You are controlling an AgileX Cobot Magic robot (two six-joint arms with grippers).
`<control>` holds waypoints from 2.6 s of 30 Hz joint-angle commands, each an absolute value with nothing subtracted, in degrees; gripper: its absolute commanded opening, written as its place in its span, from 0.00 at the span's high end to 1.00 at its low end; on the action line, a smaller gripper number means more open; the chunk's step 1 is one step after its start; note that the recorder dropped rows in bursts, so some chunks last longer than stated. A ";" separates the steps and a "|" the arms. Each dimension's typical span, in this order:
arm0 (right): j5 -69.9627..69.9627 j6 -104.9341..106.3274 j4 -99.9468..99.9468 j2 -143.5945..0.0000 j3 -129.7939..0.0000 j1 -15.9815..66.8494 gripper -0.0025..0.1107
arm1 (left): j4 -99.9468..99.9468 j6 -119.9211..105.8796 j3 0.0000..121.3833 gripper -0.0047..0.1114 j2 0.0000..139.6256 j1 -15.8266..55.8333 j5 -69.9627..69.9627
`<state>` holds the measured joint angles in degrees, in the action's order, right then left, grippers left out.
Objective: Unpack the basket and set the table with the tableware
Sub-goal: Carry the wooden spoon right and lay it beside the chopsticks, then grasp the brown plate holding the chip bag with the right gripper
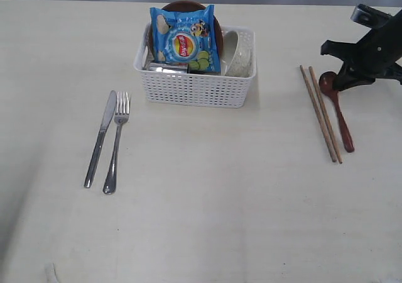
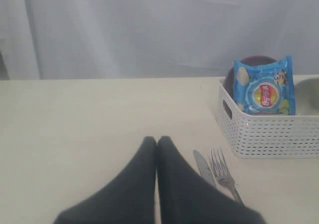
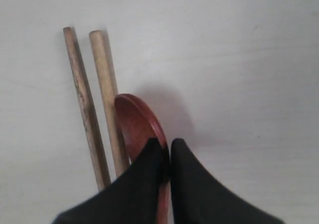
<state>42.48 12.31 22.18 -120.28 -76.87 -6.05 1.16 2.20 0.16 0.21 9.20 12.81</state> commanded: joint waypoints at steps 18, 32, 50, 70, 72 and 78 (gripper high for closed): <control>56.16 31.69 43.12 -111.75 -94.51 -1.30 0.60 | 1.90 2.18 0.00 0.96 0.00 9.26 12.20; 48.56 52.53 41.27 -117.12 -106.41 16.88 0.39 | 1.90 2.18 0.00 0.96 0.00 9.26 12.20; 46.09 57.37 44.18 -131.87 -109.62 17.38 0.49 | 1.79 2.18 0.00 0.96 0.00 9.26 12.20; 38.46 44.65 45.58 -118.89 -109.90 3.57 0.98 | 1.79 2.18 0.00 0.96 0.00 9.26 12.20; 39.24 40.51 45.58 -120.06 -109.90 -0.96 0.98 | 1.79 2.18 0.00 0.96 0.00 9.26 12.20; 44.97 23.30 46.89 -127.58 -109.90 -11.45 0.98 | 1.79 2.18 0.00 0.96 0.00 9.26 12.20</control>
<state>41.47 31.18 45.34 -124.33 -109.49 -7.95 1.16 2.20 0.16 0.21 9.20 12.81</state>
